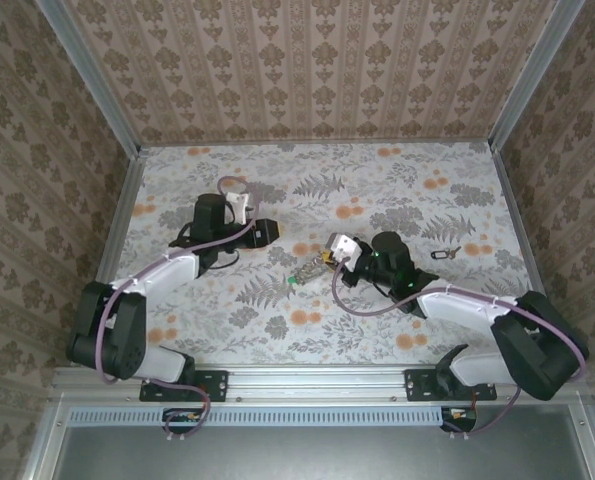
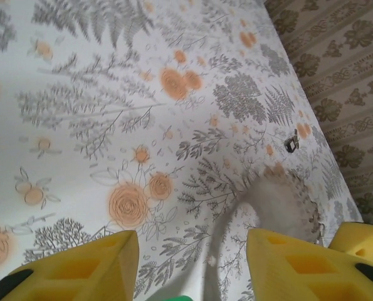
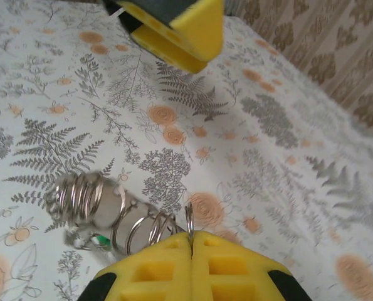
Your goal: Put the keys on the keyring
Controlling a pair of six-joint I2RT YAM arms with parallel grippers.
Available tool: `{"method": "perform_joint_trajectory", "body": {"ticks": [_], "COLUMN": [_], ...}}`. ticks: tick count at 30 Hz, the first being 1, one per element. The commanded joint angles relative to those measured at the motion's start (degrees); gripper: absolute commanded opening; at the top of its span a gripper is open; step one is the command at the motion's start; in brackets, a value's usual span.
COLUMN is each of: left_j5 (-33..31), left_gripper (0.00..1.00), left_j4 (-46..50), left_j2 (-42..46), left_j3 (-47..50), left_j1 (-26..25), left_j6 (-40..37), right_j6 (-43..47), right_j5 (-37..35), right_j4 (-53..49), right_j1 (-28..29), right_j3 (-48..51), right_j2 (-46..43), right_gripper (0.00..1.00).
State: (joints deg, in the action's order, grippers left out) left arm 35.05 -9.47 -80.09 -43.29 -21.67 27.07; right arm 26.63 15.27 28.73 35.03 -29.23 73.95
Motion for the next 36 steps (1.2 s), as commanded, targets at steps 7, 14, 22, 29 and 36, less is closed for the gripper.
{"method": "perform_joint_trajectory", "body": {"ticks": [7,14,22,29,36], "left_j5": [13.13,16.98,16.54,19.71,21.83], "left_gripper": [0.43,0.44,0.42,0.40,0.37], "left_j4": [-12.30,2.14,-1.53,2.95,9.33], "left_j2": [5.88,0.67,-2.62,-5.66,-10.09], "left_j3": [3.14,-5.38,-3.83,-6.71,-9.45], "left_j1": [-0.17,-2.62,-7.16,-6.59,-7.71], "left_j6": [-22.07,-30.75,-35.46,-44.75,-51.77], "right_j6": [-9.26,-10.90,-16.34,-12.84,-6.66], "right_j5": [18.95,15.70,23.92,28.30,28.93], "right_j4": [1.96,1.04,12.89,10.85,1.20], "right_j1": [-8.03,-7.87,-8.74,-8.83,-9.43], "right_j3": [-1.64,-2.90,0.49,0.34,-1.88], "right_j2": [-4.19,-0.67,3.85,5.00,5.07], "right_gripper": [0.00,0.00,0.00,0.00,0.00]}}
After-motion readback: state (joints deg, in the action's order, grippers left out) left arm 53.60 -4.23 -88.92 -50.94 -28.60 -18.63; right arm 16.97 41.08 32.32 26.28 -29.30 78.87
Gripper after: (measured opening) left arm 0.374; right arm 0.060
